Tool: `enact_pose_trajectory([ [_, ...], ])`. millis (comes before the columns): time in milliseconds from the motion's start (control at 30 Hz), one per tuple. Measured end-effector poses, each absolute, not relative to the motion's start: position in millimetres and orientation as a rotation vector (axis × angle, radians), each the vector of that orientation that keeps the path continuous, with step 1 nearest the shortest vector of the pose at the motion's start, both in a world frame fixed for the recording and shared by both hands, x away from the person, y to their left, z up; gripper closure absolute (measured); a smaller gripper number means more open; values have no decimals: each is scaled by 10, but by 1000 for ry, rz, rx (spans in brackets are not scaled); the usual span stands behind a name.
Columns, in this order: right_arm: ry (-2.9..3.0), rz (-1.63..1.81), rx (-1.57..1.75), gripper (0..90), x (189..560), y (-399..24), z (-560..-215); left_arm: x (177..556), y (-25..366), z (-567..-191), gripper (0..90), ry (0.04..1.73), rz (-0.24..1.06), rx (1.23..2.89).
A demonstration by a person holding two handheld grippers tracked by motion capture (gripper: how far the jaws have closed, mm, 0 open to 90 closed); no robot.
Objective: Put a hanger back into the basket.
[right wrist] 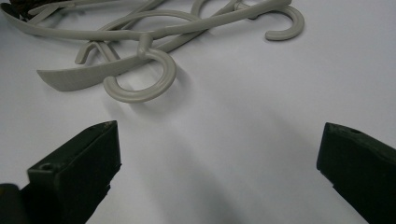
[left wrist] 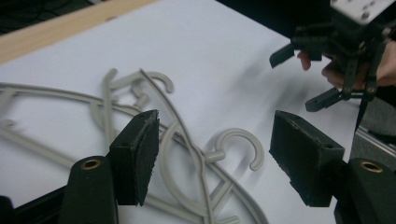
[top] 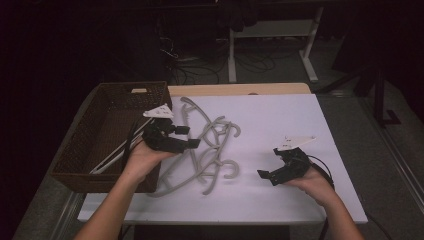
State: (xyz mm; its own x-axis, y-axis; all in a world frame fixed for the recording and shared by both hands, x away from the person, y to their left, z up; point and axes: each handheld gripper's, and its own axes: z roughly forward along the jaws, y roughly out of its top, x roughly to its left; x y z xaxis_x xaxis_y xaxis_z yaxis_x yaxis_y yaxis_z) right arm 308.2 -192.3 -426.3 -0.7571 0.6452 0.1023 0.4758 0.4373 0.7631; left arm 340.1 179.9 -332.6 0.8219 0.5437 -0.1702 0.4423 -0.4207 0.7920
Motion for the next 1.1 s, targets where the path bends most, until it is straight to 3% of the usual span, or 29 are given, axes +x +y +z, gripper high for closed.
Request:
enact_pose_trajectory([
  [367,2482,1219,982,0,3081,-1936,-4260,3385,1475,-3920,409,762,170,2212],
  [700,2482,1216,992,0,3085,-1944,-4266,3465,1430,-4245,475,782,155,2284],
  [800,2483,1214,992,0,3084,-1946,-4267,3465,1435,-4285,470,807,178,2308],
  [1000,2480,1210,998,0,3078,-1953,-4265,3492,1454,-4361,355,843,188,2312],
  [1100,2480,1210,993,0,3074,-1951,-4265,3513,1438,-4413,338,858,177,2322],
])
